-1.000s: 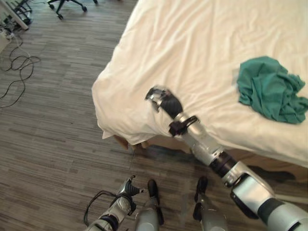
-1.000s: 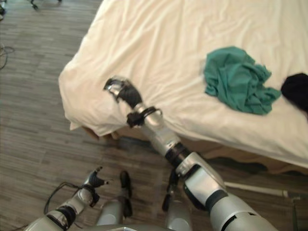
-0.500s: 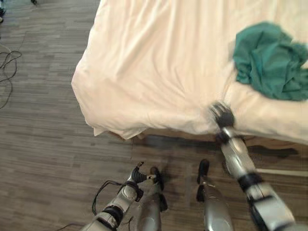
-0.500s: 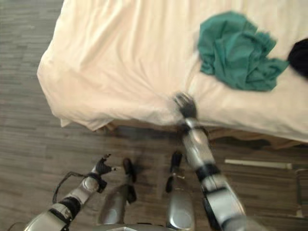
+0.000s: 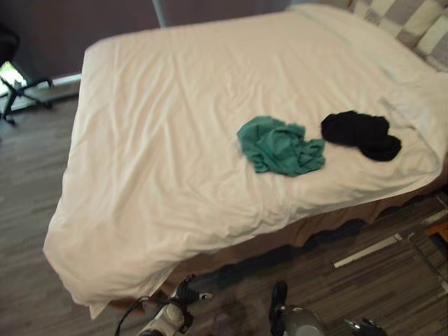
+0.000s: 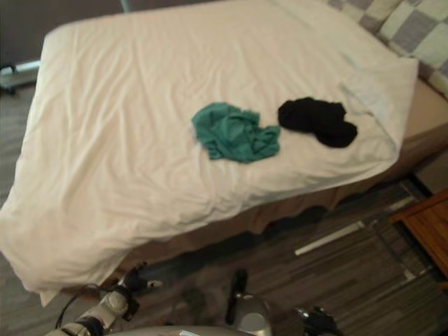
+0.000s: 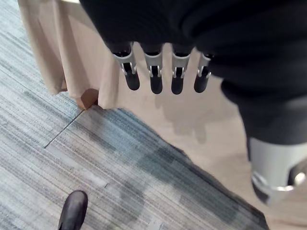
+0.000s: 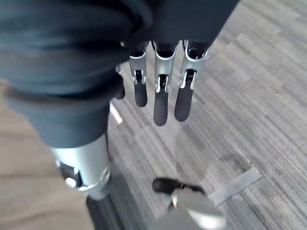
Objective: Tidy up the quilt and then pick up the clothes from the bed and put them into the laundry hamper.
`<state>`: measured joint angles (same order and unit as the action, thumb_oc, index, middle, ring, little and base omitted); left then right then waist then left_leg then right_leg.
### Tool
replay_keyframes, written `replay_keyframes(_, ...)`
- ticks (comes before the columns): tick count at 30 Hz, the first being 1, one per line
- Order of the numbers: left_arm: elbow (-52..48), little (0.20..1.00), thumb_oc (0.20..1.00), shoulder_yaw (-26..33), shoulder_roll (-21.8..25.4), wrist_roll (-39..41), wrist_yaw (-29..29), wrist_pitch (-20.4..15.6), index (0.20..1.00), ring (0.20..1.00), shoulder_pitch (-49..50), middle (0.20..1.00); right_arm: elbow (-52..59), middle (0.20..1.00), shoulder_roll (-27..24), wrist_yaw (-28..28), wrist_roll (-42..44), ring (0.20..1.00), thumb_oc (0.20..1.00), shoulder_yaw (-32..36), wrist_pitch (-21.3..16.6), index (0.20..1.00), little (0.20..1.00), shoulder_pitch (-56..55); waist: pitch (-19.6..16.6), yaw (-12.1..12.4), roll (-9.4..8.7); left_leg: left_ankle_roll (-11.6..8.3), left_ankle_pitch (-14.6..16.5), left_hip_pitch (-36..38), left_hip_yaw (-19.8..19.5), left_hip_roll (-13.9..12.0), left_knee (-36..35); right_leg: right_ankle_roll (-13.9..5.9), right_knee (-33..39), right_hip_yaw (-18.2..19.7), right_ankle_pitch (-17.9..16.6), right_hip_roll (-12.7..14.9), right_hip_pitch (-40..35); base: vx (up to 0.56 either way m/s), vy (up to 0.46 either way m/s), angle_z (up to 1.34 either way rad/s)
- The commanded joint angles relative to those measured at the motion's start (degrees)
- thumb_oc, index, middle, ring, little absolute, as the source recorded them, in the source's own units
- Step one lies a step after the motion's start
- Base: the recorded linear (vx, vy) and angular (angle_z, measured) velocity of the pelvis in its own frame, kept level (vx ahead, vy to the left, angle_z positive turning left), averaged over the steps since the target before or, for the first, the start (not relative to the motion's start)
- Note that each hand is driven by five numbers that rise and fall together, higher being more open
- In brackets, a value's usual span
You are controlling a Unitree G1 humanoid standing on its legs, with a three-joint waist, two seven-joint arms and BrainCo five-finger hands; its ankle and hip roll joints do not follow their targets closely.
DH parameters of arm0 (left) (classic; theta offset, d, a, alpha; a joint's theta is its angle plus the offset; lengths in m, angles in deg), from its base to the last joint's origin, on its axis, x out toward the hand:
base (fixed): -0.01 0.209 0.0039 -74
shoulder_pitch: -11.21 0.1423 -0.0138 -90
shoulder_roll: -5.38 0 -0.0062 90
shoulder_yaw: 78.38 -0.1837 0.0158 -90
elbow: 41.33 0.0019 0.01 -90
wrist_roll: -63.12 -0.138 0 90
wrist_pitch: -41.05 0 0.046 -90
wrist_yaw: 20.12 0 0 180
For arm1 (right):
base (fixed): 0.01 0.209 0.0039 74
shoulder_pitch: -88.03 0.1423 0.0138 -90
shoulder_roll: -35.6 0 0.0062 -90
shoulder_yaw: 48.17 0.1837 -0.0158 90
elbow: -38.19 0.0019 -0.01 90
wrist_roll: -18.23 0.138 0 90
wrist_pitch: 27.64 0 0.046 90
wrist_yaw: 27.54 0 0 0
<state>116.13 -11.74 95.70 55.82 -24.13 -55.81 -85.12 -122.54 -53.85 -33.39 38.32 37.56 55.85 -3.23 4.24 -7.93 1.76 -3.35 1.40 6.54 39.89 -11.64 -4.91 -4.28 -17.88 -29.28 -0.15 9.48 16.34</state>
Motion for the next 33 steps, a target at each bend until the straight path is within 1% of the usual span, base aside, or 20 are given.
replay_keyframes(1, 5.0, 1.0, 1.0, 3.2, 2.1, -2.7, 0.1, 0.6, 1.0, 1.0, -2.1, 1.0, -0.4, 1.0, -1.1, 0.7, -4.1, 1.0, 1.0, -2.0, -0.5, 1.0, 1.0, 3.8, 3.3, -0.1, -2.44, -4.66, -3.4, 1.6, -5.5, -0.7, 0.6, -5.64, 14.0, 6.6, -3.1, 0.3, -8.5, 0.19, -0.192, -1.12)
replay_keyframes(3, 5.7, 1.0, 1.0, 3.7, 2.1, -4.0, 0.3, 0.8, 1.0, 1.0, -0.9, 1.0, 1.4, 1.0, -1.3, 1.1, -6.5, 1.0, 1.0, -4.5, -0.7, 1.0, 1.0, 4.4, 3.9, 0.4, -2.83, -6.26, -5.5, 1.0, -6.8, -3.2, 12.3, -3.24, 17.2, 11.0, -2.3, -3.3, -11.5, 0.19, -0.236, -1.54)
replay_keyframes(4, 5.5, 1.0, 1.0, 4.4, 1.9, -3.6, 0.2, 0.9, 1.0, 1.0, 0.1, 1.0, 1.8, 1.0, -1.5, 1.2, -7.5, 1.0, 1.0, -6.0, -0.6, 1.0, 1.0, 5.4, 4.1, 1.5, -3.23, -6.48, -6.9, -0.3, -10.3, -4.4, 19.9, -1.97, 17.7, 13.5, -1.5, -5.0, -12.0, 0.25, -0.244, -1.75)
replay_keyframes(5, 5.2, 1.0, 1.0, 4.3, 1.3, -3.6, 0.0, 1.0, 1.0, 1.0, 0.8, 1.0, 2.7, 1.0, -1.6, 1.2, -8.6, 1.0, 1.0, -7.7, -0.4, 1.0, 1.0, 5.9, 4.7, 2.8, -3.74, -4.66, -6.4, -3.1, -16.9, -2.9, 26.2, -0.87, 18.0, 16.4, -1.2, -6.2, -12.6, 0.17, -0.187, -2.27)
replay_keyframes(6, 5.2, 1.0, 1.0, 3.7, 1.1, -3.6, -0.4, 0.9, 1.0, 1.0, 0.5, 1.0, 3.7, 1.0, -1.6, 1.0, -10.2, 1.0, 1.0, -10.2, -0.2, 1.0, 1.0, 7.0, 5.5, 4.3, -4.96, -1.54, -5.1, -7.5, -23.8, 1.6, 29.6, 0.08, 18.1, 20.1, -1.7, -6.2, -12.3, 0.11, -0.088, -2.34)
replay_keyframes(8, 5.6, 1.0, 1.0, 3.4, 0.4, -2.9, -0.8, 0.8, 1.0, 1.0, -0.1, 1.0, 4.5, 1.0, -1.5, 0.9, -11.5, 1.0, 1.0, -12.0, 0.0, 1.0, 1.0, 8.1, 6.8, 5.5, -5.96, 0.18, -0.6, -12.1, -30.4, 5.9, 31.7, -0.21, 17.6, 25.0, -1.1, -6.0, -13.0, 0.12, 0.043, -2.42)
replay_keyframes(10, 5.5, 1.0, 1.0, 2.6, -0.8, -2.7, -0.9, 0.4, 1.0, 1.0, -1.0, 1.0, 5.5, 1.0, -1.4, 0.8, -11.8, 1.0, 1.0, -13.0, -0.1, 1.0, 1.0, 8.7, 7.5, 6.4, -6.14, 0.98, 2.1, -15.3, -34.9, 9.2, 26.3, -1.15, 18.6, 29.4, -1.0, -6.2, -14.6, 0.24, 0.146, -1.59)
replay_keyframes(12, 5.2, 1.0, 1.0, 1.8, -1.3, -2.9, -1.2, 0.0, 1.0, 1.0, -1.7, 1.0, 6.0, 1.0, -1.4, 0.7, -12.8, 1.0, 1.0, -14.0, -0.3, 1.0, 1.0, 9.0, 7.5, 7.2, -5.5, 0.53, -0.1, -15.8, -38.3, 11.6, 17.2, -1.8, 19.4, 33.5, -1.3, -7.6, -15.6, 0.3, 0.173, -1.51)
replay_keyframes(13, 5.1, 1.0, 1.0, 1.5, -1.4, -3.4, -1.1, 0.2, 1.0, 1.0, -2.3, 1.0, 6.1, 1.0, -1.5, 0.7, -13.6, 1.0, 1.0, -14.4, -0.1, 1.0, 1.0, 8.7, 7.2, 7.1, -4.81, 0.12, -2.5, -16.4, -38.0, 10.6, 12.9, -1.87, 19.7, 34.2, -0.8, -8.5, -16.1, 0.3, 0.143, -2.35)
replay_keyframes(15, 5.0, 1.0, 1.0, 1.0, -1.2, -4.9, -1.1, 0.2, 1.0, 1.0, -2.7, 1.0, 6.5, 1.0, -1.2, 1.2, -14.9, 1.0, 1.0, -14.8, 0.0, 1.0, 1.0, 7.5, 6.6, 7.4, -4.29, 0.66, -3.3, -12.9, -35.4, 9.7, 7.2, -1.87, 17.8, 35.8, 0.9, -9.5, -17.3, 0.34, 0.163, -2.29)
replay_keyframes(17, 4.5, 1.0, 1.0, 1.5, -0.8, -4.6, -1.2, 0.3, 1.0, 1.0, -3.3, 1.0, 5.7, 1.0, -0.6, 1.3, -16.2, 1.0, 1.0, -14.7, 0.1, 1.0, 1.0, 6.2, 6.1, 7.1, -4.44, 1.9, -3.1, -9.8, -34.5, 10.6, 4.9, -2.86, 10.2, 34.9, 1.9, -10.0, -15.9, 0.33, 0.153, -1.2)
replay_keyframes(18, 3.6, 1.0, 1.0, 2.1, -0.1, -3.7, -1.6, 0.5, 1.0, 1.0, -4.7, 1.0, 5.5, 1.0, -0.1, 1.5, -16.7, 1.0, 1.0, -14.2, 0.7, 1.0, 1.0, 6.4, 7.3, 6.5, -4.36, 2.46, -2.5, -6.6, -31.4, 10.1, 3.6, -7.24, -1.9, 29.9, -2.3, -7.6, -10.7, 0.24, 0.069, -0.78)
replay_keyframes(19, 3.6, 1.0, 1.0, 2.1, -0.1, -3.7, -1.6, 0.5, 1.0, 1.0, -4.7, 1.0, 5.5, 1.0, -0.1, 1.5, -16.7, 1.0, 1.0, -14.2, 0.7, 1.0, 1.0, 6.5, 7.1, 6.6, -4.33, 2.44, -2.5, -6.8, -31.4, 10.0, 3.6, -7.22, -1.8, 30.0, -2.4, -7.7, -10.5, 0.22, 0.058, -0.44)
replay_keyframes(21, 2.8, 1.0, 1.0, 1.6, 0.6, -3.1, -2.4, 0.6, 1.0, 1.0, -6.6, 1.0, 5.8, 1.0, 0.7, 0.8, -16.6, 1.0, 1.0, -13.8, 0.7, 1.0, 1.0, 6.5, 8.3, 5.0, -3.59, 2.28, -2.7, -3.5, -30.0, 8.8, 1.5, -9.2, -9.6, 26.3, -6.0, -6.3, -5.1, 0.21, 0.022, -0.48)
replay_keyframes(22, 2.3, 1.0, 1.0, 1.5, 0.9, -2.8, -2.4, 0.4, 1.0, 1.0, -7.4, 1.0, 5.9, 1.0, 0.9, 0.6, -16.3, 1.0, 1.0, -13.4, 0.8, 1.0, 1.0, 6.1, 8.6, 4.2, -3.35, 2.18, -2.7, -2.5, -30.3, 8.8, 1.1, -8.96, -9.2, 25.5, -5.2, -6.1, -3.7, 0.33, -0.022, -0.5)
replay_keyframes(24, 1.6, 1.0, 1.0, 1.2, 1.1, -2.1, -2.4, -0.2, 1.0, 1.0, -8.2, 1.0, 5.7, 1.0, 1.2, 0.2, -15.5, 1.0, 1.0, -12.9, 0.7, 1.0, 1.0, 5.3, 7.9, 2.8, -3.16, 1.65, -1.5, -1.0, -30.3, 9.4, 0.0, -7.04, -0.4, 24.7, -2.5, -6.4, -3.1, 0.38, -0.07, -0.11)
replay_keyframes(27, 2.3, 1.0, 1.0, 0.3, 1.1, -3.7, -1.9, -0.3, 1.0, 1.0, -9.3, 1.0, 5.1, 1.0, 1.3, -0.2, -15.0, 1.0, 1.0, -12.4, 0.7, 1.0, 1.0, 5.5, 6.7, 1.1, -2.91, 0.36, 2.2, 2.3, -29.1, 9.5, -0.1, -6.16, 13.4, 18.9, -5.3, -4.3, -1.3, 0.46, -0.112, 0.09)
replay_keyframes(30, 2.8, 1.0, 1.0, -0.3, 0.6, -5.5, -1.5, -0.7, 1.0, 1.0, -8.0, 1.0, 4.7, 1.0, 1.2, 0.0, -15.7, 1.0, 1.0, -12.8, 0.5, 1.0, 1.0, 4.8, 5.8, 1.1, -2.35, -0.57, 3.0, 5.0, -28.6, 9.2, 0.1, -5.1, 15.7, 17.5, -5.5, -4.2, -4.0, 0.43, -0.098, -0.09)
replay_keyframes(31, 3.1, 1.0, 1.0, 0.0, 0.2, -5.5, -1.2, -0.5, 1.0, 1.0, -7.0, 1.0, 4.4, 1.0, 0.5, 0.3, -15.9, 1.0, 1.0, -13.0, 0.4, 1.0, 1.0, 4.9, 5.9, 1.2, -1.58, -2.41, -0.9, 2.6, -27.4, 6.5, 13.2, -3.09, 15.4, 18.3, -4.4, -5.8, -6.7, 0.36, -0.208, -0.01)
replay_keyframes(33, 2.2, 1.0, 1.0, 0.4, 0.3, -4.6, -1.5, 0.0, 1.0, 1.0, -6.8, 1.0, 5.0, 1.0, -0.1, -0.2, -15.8, 1.0, 1.0, -13.2, 0.5, 1.0, 1.0, 5.3, 7.5, 2.5, -3.39, -3.33, -7.5, -7.7, -30.2, 4.9, 34.2, -0.3, 16.0, 18.5, -3.7, -5.8, -9.6, 0.39, -0.281, 0.18)
